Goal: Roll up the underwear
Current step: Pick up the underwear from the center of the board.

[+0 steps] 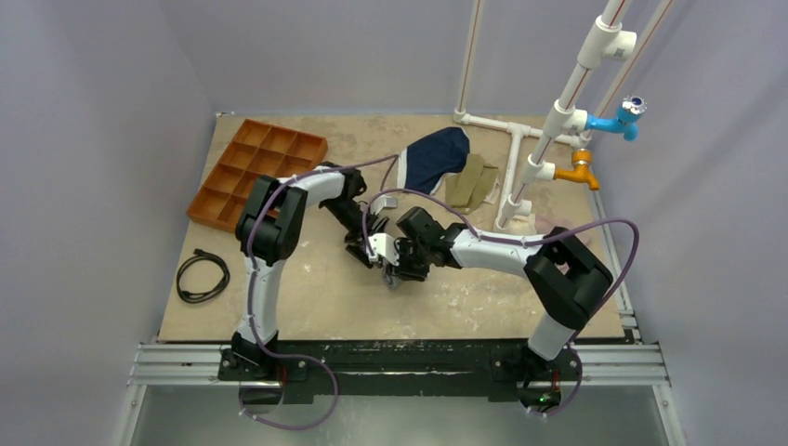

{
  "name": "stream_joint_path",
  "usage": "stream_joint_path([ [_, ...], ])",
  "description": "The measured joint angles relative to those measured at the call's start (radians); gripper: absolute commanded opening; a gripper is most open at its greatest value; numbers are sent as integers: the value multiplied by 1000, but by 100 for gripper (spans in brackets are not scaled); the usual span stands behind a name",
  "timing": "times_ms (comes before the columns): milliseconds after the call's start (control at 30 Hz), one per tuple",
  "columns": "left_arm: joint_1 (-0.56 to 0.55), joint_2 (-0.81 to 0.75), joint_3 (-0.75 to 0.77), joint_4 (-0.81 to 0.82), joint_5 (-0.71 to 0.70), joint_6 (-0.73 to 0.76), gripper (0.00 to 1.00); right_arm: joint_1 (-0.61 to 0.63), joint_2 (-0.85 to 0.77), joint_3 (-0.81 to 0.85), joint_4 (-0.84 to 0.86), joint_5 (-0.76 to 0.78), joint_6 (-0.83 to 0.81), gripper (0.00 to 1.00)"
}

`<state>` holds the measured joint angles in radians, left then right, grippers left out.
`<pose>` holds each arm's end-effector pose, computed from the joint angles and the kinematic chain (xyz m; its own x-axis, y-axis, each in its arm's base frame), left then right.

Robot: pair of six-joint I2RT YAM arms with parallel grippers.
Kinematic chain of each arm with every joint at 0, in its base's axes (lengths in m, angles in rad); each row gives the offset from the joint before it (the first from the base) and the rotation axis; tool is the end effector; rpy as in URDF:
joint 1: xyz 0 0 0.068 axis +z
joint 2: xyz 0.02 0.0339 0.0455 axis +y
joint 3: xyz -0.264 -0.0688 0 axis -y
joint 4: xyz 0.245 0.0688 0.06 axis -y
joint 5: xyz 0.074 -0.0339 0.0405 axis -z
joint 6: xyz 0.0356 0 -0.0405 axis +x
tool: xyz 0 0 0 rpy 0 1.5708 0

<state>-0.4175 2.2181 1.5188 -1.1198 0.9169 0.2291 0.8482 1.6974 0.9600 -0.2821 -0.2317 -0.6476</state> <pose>0.3376 -0.1806 0.1196 -0.8474 0.5270 0.0646 0.2678 0.5293 -0.8051 0.2134 0.2544 0.1625 0.0391 -0.8435 -0.5357 -0.9855 0.0559 -0.1600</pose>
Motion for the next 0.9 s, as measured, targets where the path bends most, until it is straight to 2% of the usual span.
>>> stream_joint_path([
  [300, 77, -157, -13, -23, -73, 52, 49, -35, -39, -6, -87, 1, 36, 0],
  [567, 197, -398, -23, -26, -113, 51, 47, -56, -76, 44, -201, 6, 77, 0],
  [667, 244, -497, -48, -5, -194, 49, 48, -67, -101, 70, -223, 7, 95, 0],
  [767, 259, -590, -87, 36, -343, 44, 49, -79, -129, 96, -230, 10, 116, 0],
  [900, 258, -625, -102, 69, -513, 44, 49, -90, -151, 112, -227, 10, 139, 0],
])
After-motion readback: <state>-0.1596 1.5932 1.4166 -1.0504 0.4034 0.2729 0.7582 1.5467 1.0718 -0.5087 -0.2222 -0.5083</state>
